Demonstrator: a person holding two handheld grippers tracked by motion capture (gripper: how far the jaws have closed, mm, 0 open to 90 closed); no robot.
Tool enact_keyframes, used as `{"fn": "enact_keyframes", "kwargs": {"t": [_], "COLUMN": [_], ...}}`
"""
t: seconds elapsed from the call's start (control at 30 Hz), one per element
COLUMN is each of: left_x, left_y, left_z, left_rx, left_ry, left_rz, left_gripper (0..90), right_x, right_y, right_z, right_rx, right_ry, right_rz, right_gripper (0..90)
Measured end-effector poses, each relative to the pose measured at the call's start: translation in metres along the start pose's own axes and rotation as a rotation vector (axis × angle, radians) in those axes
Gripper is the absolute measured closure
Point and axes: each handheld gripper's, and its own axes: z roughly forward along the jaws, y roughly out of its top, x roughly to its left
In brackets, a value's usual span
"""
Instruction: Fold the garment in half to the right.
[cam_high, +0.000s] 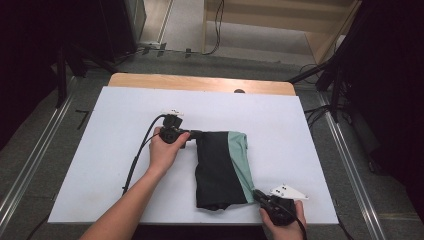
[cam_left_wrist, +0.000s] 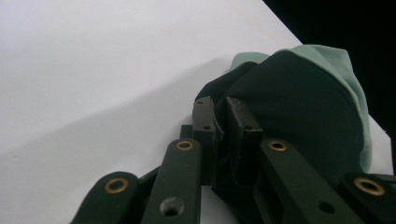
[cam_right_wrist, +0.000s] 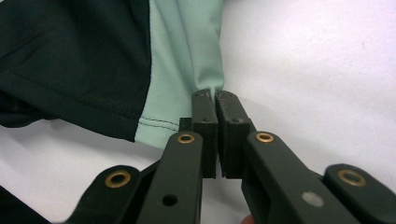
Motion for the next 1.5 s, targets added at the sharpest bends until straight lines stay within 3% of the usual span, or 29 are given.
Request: {"fn": "enact_keyframes", "kwargs": {"t": [0.23, 0.47, 0.73, 1.2, 1.5], "left_x": [0.002, 0.006, 0.018, 0.045, 0.061], "left_y": [0.007, 0.014, 0.025, 0.042, 0.052], "left_z": [-0.004, -0.009, -0.016, -0.02, -0.022], "left_rx": [0.001, -0.014, -0.036, -0.06, -0.081], "left_ry": [0.013, 0.054, 0.097, 0.171, 0.203], "left_rz": [0.011, 0.026, 0.025, 0.018, 0.005], "left_gripper": [85.7, 86.0, 86.1, 86.1, 86.2], "right_x": [0.002, 0.008, 0.022, 0.033, 0.036], "right_y": [0.002, 0.008, 0.019, 0.047, 0.06], "right_z": [0.002, 0.009, 0.021, 0.049, 0.065], "right_rx": [-0.001, -0.008, -0.019, -0.02, -0.024], "right_ry": [0.004, 0.024, 0.013, 0.032, 0.013], "right_rz": [-0.007, -0.03, -0.082, -0.105, -0.122], "right_gripper": [85.5, 85.7, 85.9, 85.9, 85.9]}}
